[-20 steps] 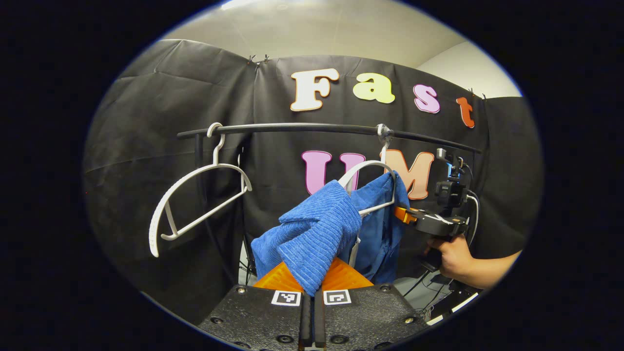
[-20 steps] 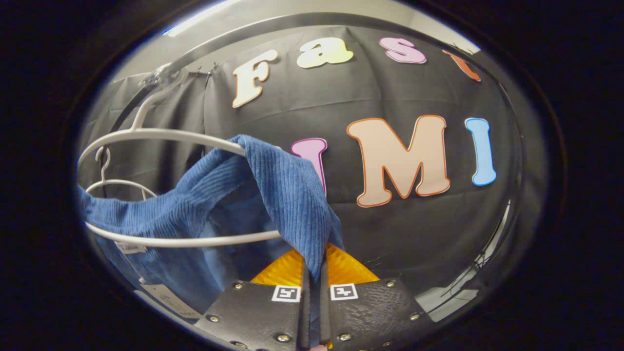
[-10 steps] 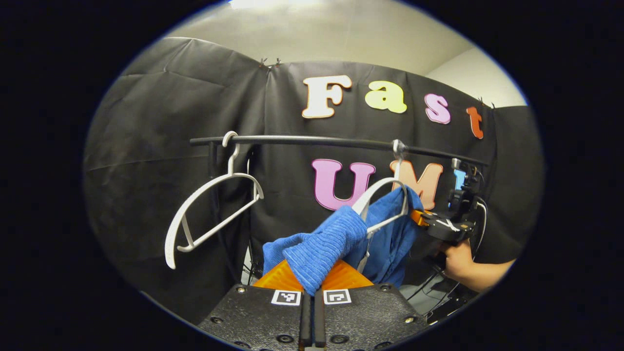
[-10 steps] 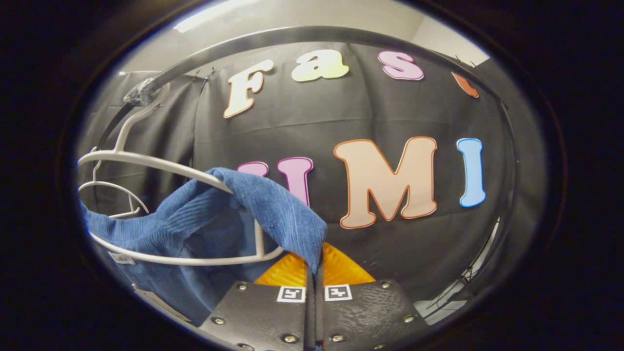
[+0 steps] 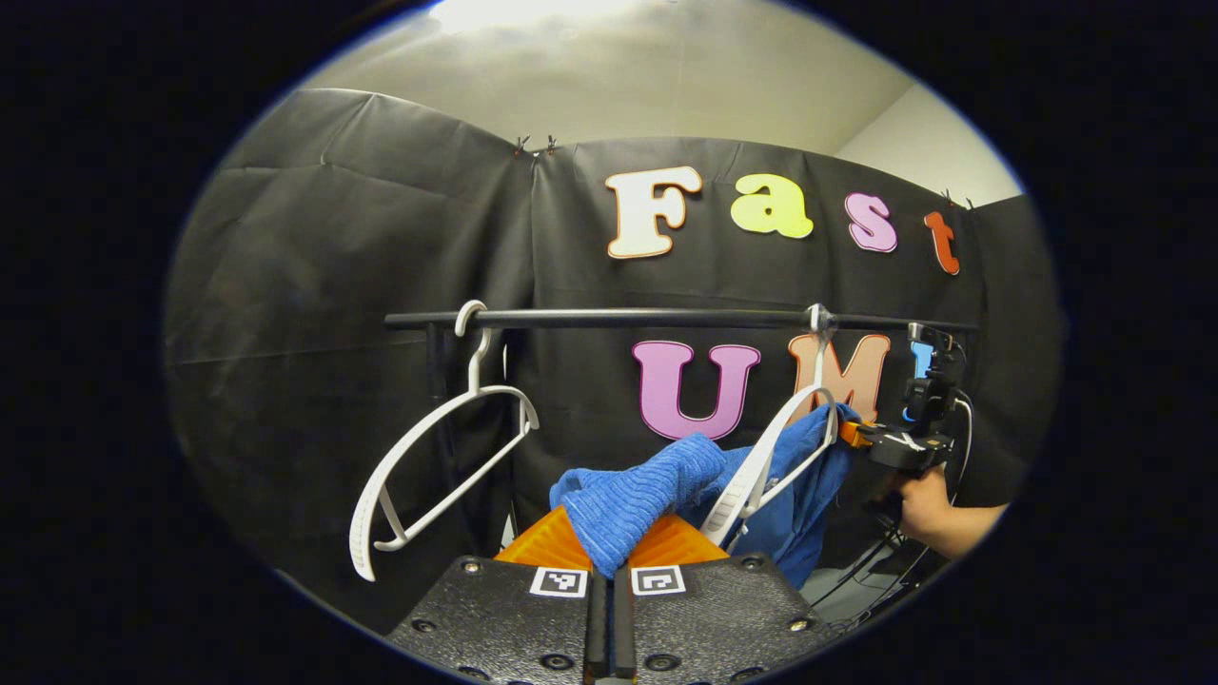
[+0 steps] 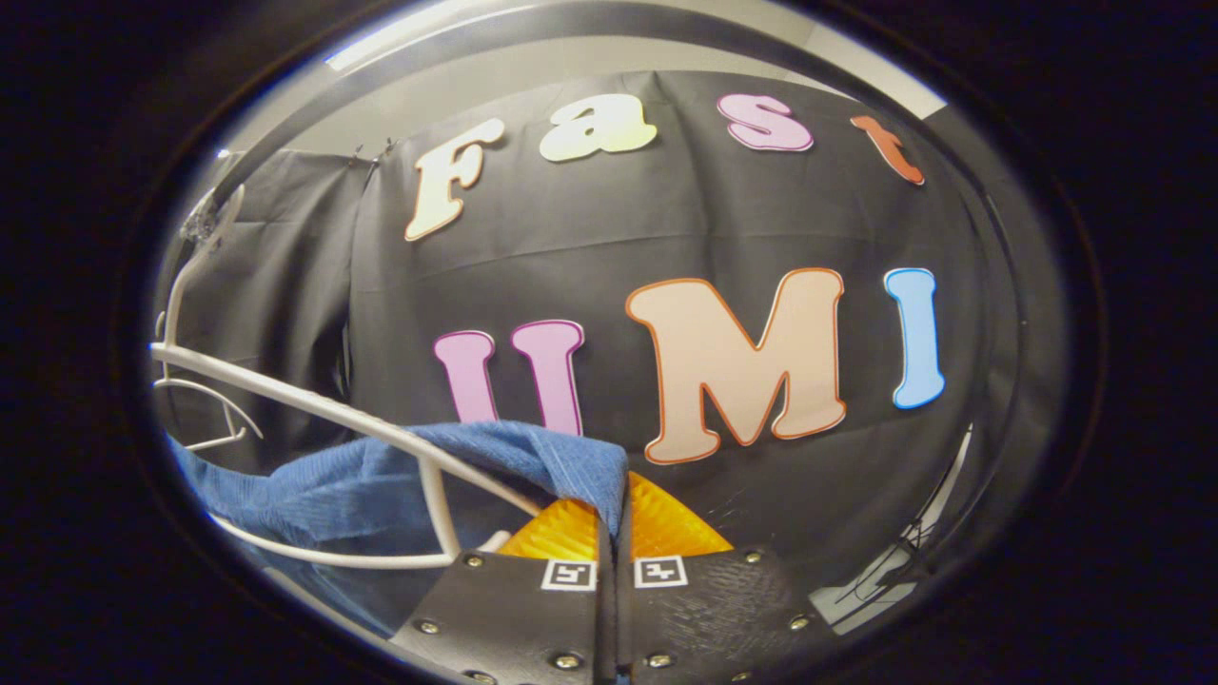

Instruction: Grasp the clothes on the hanger with both hands and then place them into the laundry hamper below.

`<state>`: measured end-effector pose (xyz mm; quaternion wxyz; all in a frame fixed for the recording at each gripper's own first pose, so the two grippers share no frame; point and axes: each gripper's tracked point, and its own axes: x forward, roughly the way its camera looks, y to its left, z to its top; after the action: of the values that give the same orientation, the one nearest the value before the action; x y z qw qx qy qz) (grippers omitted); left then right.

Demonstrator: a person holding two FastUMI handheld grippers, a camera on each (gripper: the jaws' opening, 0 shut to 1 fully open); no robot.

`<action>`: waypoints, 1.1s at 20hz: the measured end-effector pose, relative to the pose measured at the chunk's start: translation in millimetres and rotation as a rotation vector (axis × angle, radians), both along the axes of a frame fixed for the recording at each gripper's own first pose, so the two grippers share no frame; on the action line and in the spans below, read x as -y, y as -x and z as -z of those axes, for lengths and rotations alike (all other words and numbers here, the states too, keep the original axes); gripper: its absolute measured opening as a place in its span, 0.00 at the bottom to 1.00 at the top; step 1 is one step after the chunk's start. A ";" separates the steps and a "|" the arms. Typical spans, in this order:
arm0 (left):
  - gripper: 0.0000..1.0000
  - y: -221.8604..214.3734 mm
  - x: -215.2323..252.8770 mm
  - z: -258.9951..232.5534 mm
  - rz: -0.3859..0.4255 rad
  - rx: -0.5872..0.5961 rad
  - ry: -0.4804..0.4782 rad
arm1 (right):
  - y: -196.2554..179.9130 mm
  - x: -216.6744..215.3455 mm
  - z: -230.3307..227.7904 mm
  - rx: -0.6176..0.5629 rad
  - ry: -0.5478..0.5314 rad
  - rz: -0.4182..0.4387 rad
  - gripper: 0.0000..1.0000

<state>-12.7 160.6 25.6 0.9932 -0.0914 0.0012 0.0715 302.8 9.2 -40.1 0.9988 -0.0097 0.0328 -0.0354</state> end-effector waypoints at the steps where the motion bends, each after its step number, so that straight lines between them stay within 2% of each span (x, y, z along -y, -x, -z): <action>1: 0.02 -4.8 -0.7 6.9 0.005 -0.010 0.023 | -1.5 4.7 8.3 -0.021 0.006 0.003 0.00; 3: 0.03 -13.8 -0.3 26.6 0.020 -0.028 0.066 | -4.6 6.1 20.9 -0.038 0.033 0.003 0.00; 6: 0.03 -25.0 -1.2 64.3 0.025 -0.081 0.039 | -0.3 3.1 54.4 -0.080 0.085 -0.011 0.00; 11: 0.03 -22.3 14.6 109.5 0.044 -0.168 0.054 | 18.9 3.9 98.3 -0.147 0.094 -0.016 0.00; 17: 0.03 -23.0 33.7 128.9 0.080 -0.201 0.059 | 51.2 14.0 124.7 -0.196 0.123 -0.013 0.00; 19: 0.03 -23.3 44.2 133.1 0.107 -0.201 0.057 | 69.1 -2.2 132.7 -0.212 0.076 -0.104 0.01; 22: 0.02 -17.0 65.6 142.4 0.149 -0.221 0.051 | 91.0 2.2 139.3 -0.225 0.085 -0.097 0.01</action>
<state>4.3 95.0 -116.8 0.9870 -0.1076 0.1192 0.0070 211.7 7.0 -179.4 0.9880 -0.0574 0.1426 0.0129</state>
